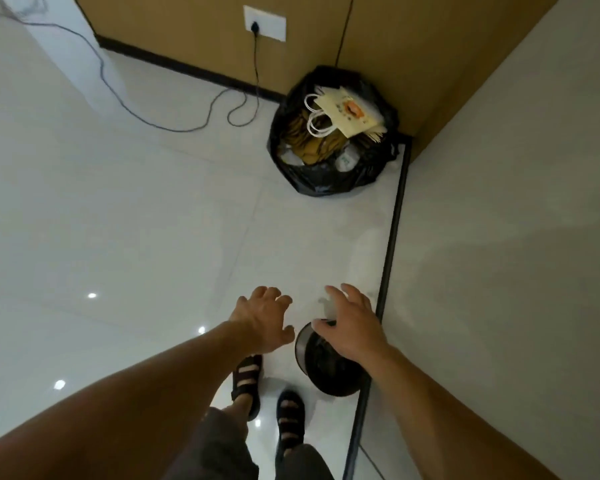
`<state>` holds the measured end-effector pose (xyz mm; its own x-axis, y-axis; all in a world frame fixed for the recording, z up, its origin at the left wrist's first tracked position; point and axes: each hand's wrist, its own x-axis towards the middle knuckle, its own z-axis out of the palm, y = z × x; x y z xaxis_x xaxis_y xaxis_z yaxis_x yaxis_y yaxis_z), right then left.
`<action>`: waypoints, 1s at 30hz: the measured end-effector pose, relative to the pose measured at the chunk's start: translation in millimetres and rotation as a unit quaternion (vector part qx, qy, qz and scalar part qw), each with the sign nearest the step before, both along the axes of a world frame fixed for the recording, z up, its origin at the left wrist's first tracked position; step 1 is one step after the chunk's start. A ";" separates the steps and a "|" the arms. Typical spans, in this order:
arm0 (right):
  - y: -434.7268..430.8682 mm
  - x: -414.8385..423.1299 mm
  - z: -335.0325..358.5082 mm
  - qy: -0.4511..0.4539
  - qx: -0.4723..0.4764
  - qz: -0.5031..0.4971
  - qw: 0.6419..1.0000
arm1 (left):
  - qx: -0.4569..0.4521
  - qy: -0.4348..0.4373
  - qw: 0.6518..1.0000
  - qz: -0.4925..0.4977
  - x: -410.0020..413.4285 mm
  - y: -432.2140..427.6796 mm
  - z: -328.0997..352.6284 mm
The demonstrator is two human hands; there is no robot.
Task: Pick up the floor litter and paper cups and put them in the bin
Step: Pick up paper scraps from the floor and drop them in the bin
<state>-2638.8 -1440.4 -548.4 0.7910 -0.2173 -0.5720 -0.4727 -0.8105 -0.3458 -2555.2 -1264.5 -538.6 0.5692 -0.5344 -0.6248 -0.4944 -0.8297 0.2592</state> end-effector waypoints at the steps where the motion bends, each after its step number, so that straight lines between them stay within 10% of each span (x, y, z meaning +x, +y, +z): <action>1: 9.5 5.1 14.3 0.002 0.002 0.020 1.000 | 0.007 -0.007 1.000 0.019 -4.4 15.6 14.4; 13: 189.2 -16.3 114.6 -0.006 -0.019 0.390 0.921 | -0.002 -0.044 0.917 0.397 -164.6 200.9 102.1; 30: 647.4 -232.6 166.7 -0.076 -0.016 0.730 0.679 | -0.026 -0.081 0.577 0.812 -519.4 561.1 161.8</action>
<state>-2871.4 -793.0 -381.7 0.2269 0.8514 -0.4729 0.8817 -0.3858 -0.2716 -3074.6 -703.3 -376.8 0.3952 0.7701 -0.5008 0.9032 -0.2263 0.3647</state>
